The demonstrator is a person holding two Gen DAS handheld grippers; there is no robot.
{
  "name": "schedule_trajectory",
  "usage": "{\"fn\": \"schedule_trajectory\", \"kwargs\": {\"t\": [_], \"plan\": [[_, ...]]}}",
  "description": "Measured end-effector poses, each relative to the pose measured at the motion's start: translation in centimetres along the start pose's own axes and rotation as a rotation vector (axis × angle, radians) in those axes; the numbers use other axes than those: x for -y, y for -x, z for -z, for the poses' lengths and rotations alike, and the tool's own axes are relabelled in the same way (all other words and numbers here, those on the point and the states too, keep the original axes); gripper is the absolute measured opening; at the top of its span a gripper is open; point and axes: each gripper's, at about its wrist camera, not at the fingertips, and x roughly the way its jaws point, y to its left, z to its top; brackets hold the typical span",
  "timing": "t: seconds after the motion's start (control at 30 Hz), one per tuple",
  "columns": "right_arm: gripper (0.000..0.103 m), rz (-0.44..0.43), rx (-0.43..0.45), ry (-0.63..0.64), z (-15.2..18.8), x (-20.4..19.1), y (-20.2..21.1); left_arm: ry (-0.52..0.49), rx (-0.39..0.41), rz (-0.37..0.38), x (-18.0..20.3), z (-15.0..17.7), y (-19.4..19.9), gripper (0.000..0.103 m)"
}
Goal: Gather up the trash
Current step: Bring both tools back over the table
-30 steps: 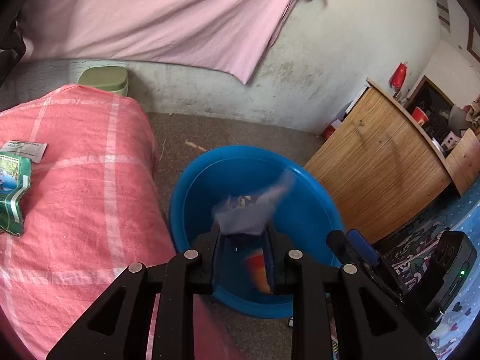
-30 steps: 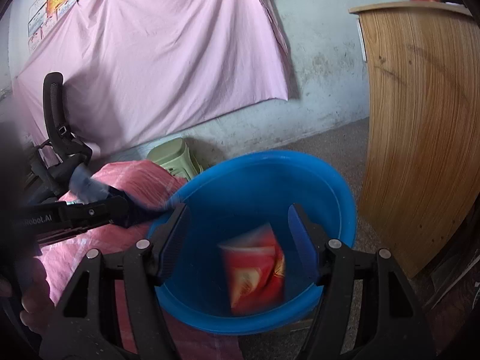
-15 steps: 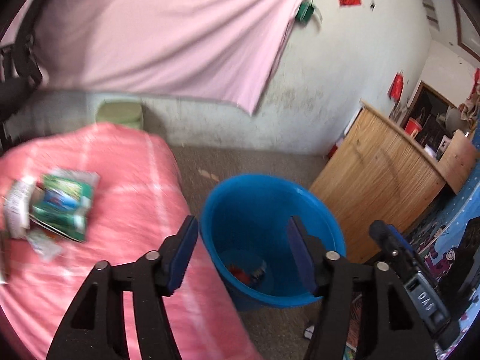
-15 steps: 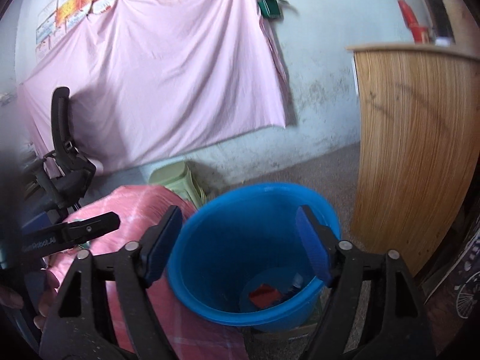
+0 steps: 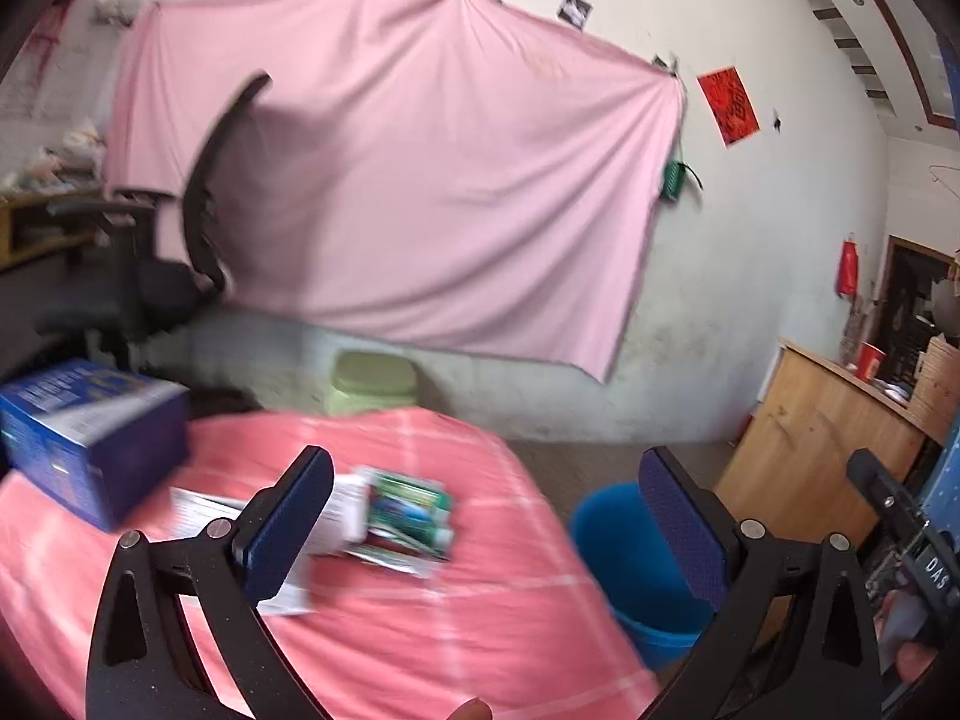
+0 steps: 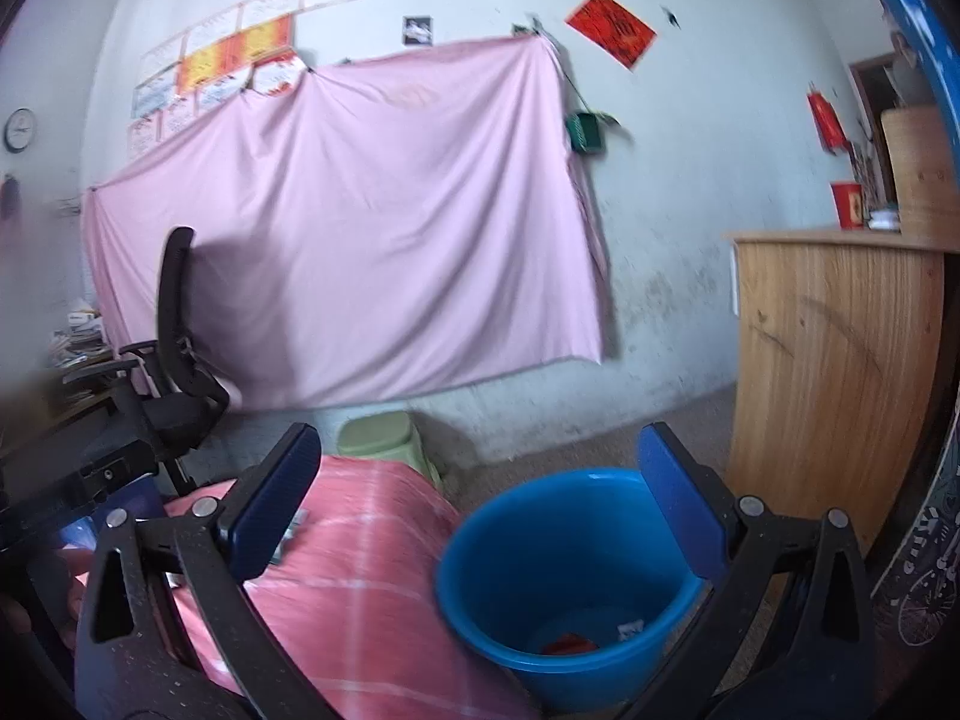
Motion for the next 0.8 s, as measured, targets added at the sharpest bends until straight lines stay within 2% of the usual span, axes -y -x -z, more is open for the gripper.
{"fn": "schedule_trajectory", "kwargs": {"t": [0.17, 0.37, 0.53, 0.8], "plan": [[0.103, -0.042, 0.064, 0.032, 0.4, -3.6, 1.3, -0.026, 0.073, -0.074, -3.2, 0.2, 3.6, 0.1], [0.103, -0.099, 0.124, 0.08, 1.8, -8.8, 2.3, -0.034, 0.111, -0.173, -7.3, 1.2, 6.5, 0.1], [0.103, -0.158, 0.108, 0.107, 3.1, -12.1, 1.5, -0.032, 0.118, -0.251, -10.1, 2.8, 7.5, 0.1], [0.103, -0.194, 0.006, 0.175, 5.5, -15.7, -1.6, 0.049, 0.075, -0.287, -14.0, 4.7, 6.0, 0.1]]}}
